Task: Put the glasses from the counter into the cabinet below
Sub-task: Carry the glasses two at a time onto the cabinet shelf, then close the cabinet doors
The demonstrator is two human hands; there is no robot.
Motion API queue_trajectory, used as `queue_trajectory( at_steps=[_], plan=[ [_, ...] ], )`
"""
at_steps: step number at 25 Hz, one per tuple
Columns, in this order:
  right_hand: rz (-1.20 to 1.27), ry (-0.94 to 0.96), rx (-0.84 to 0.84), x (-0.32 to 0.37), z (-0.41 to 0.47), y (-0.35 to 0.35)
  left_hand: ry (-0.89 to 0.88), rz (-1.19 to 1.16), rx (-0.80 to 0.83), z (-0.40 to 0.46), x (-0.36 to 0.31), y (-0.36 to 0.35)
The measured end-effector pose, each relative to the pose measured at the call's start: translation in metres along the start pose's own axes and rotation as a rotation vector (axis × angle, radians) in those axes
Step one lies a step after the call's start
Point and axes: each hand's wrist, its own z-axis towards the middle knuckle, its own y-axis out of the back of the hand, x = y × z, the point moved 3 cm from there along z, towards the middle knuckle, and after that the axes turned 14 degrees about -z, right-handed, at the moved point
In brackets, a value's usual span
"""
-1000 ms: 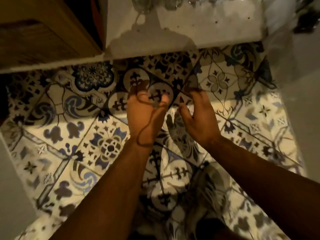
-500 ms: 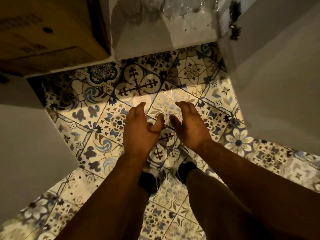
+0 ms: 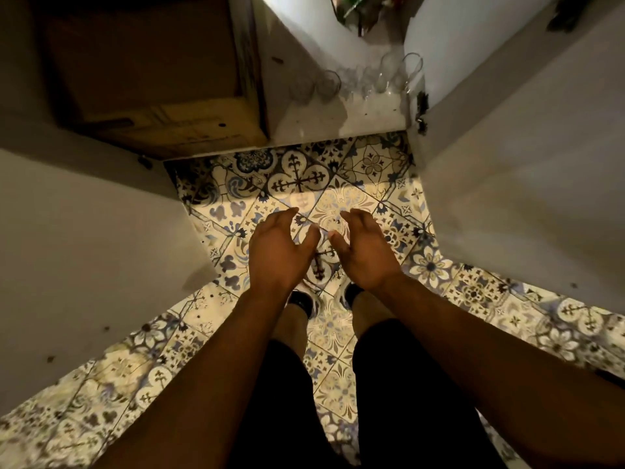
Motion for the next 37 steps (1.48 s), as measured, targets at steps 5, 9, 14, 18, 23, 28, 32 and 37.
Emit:
queue_trajectory(
  at_steps=[5, 9, 14, 18, 23, 28, 32, 37],
  plan=[
    [-0.046, 0.016, -0.018, 0.047, -0.050, 0.054, -0.009, 0.054, -0.019, -0.036, -0.046, 0.059],
    [-0.067, 0.049, -0.027, 0.073, -0.088, 0.087, -0.045, 0.031, -0.075, -0.073, -0.070, 0.106],
    [-0.172, 0.056, -0.039, 0.085, -0.113, 0.133, 0.030, 0.089, -0.079, -0.101, -0.083, 0.161],
    [-0.239, -0.026, -0.136, 0.066, -0.118, 0.170, 0.021, 0.117, -0.171, -0.114, -0.065, 0.196],
    [-0.280, -0.230, -0.280, 0.015, -0.128, 0.213, 0.093, 0.207, -0.238, -0.112, -0.037, 0.231],
    [-0.307, -0.482, -0.347, -0.047, -0.149, 0.240, 0.286, 0.331, -0.283, -0.116, -0.003, 0.263],
    [-0.242, -0.699, -0.389, -0.089, -0.164, 0.249, 0.549, 0.297, -0.434, -0.133, 0.022, 0.283],
    [-0.115, -0.933, -0.184, -0.122, -0.176, 0.239, 0.842, 0.021, -0.463, -0.155, 0.064, 0.290]
  ],
)
